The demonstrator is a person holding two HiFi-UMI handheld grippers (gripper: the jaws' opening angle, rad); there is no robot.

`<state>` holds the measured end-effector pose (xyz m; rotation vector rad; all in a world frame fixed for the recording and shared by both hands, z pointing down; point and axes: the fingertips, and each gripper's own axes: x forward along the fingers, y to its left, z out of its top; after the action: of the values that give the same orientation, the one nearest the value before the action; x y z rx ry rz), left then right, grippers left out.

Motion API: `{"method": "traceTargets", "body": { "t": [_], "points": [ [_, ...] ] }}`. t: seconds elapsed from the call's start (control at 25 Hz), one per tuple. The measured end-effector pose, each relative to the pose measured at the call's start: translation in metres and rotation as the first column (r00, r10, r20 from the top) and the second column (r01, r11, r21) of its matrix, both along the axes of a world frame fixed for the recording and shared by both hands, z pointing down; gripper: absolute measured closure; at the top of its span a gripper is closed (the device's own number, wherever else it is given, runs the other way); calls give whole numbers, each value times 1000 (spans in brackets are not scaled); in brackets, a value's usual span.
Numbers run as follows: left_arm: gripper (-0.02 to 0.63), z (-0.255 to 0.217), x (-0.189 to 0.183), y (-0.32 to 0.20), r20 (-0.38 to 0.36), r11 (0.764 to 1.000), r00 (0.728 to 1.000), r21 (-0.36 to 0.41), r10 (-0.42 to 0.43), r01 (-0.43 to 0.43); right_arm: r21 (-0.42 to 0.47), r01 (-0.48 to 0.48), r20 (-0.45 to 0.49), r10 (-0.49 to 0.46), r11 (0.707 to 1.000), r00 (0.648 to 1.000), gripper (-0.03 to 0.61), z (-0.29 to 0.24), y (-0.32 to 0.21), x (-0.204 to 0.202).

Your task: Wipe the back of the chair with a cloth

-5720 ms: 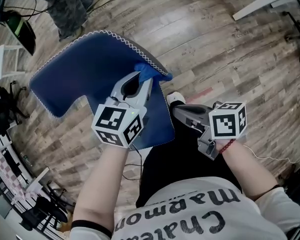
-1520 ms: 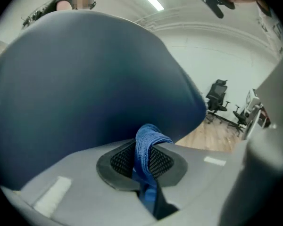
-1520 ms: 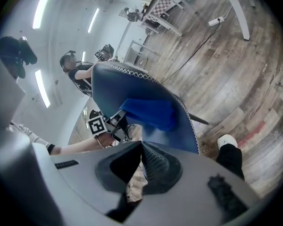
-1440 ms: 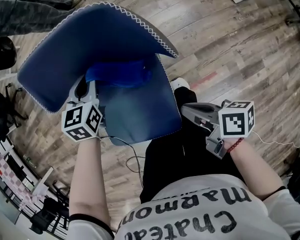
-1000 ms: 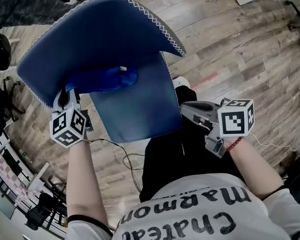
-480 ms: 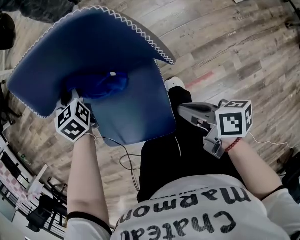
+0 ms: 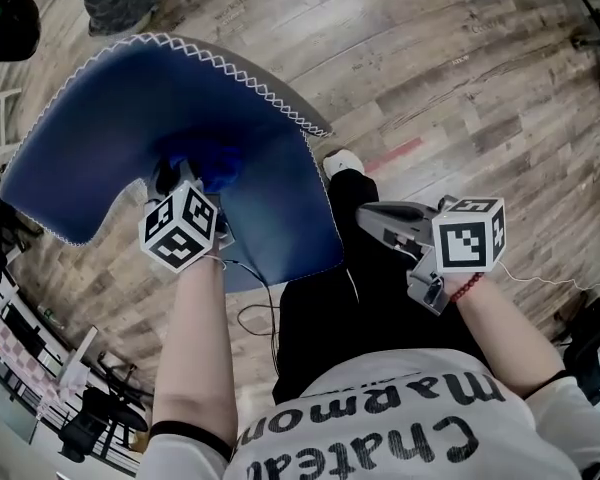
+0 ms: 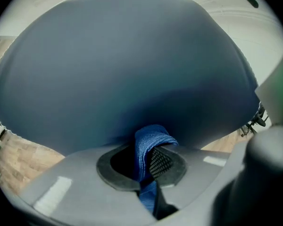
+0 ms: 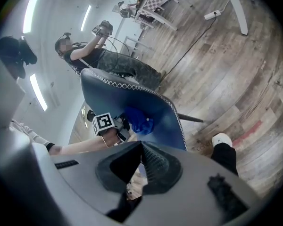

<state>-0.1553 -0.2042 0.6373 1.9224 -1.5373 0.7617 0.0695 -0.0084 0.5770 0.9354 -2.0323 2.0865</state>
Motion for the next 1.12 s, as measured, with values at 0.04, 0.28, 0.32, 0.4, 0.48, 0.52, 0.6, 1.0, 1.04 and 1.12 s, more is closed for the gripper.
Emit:
{"method": "traceTargets", "body": {
  "t": [0.04,0.28,0.32,0.4,0.48,0.52,0.6,1.0,1.04,1.12],
  "points": [
    [578,2,9,3,-8,1000,1000,-5,7,-7,-1,-5,-1,5,1000,1000,563,2,2,4],
    [578,12,65,12,-62,994,993,-33,105,-107,-10,-23,2,23,1000,1000,563,8,4,25],
    [578,14,73,13,-73,993,992,-38,107,-110,-9,-27,2,27,1000,1000,563,9,2,29],
    [578,17,86,15,-92,991,989,-45,118,-122,-7,-35,1,35,999,999,563,10,0,35],
    [578,18,104,20,-106,983,979,-49,173,-179,-10,-39,-1,39,999,999,564,13,1,39],
    [578,18,113,23,-114,976,972,-51,204,-210,-12,-38,-2,38,999,999,563,15,2,41],
    [578,16,131,28,-137,966,960,-52,245,-254,-15,-38,-2,38,999,999,564,16,2,42],
    [578,13,163,41,-200,953,939,-60,280,-297,-1,-31,-1,31,1000,1000,563,9,4,56],
    [578,17,161,40,-203,955,940,-57,273,-290,-4,-27,-6,27,1000,1000,563,13,4,56],
    [578,21,160,38,-212,962,944,-49,254,-270,-9,-20,-14,20,1000,1000,563,19,6,57]
  ]
}}
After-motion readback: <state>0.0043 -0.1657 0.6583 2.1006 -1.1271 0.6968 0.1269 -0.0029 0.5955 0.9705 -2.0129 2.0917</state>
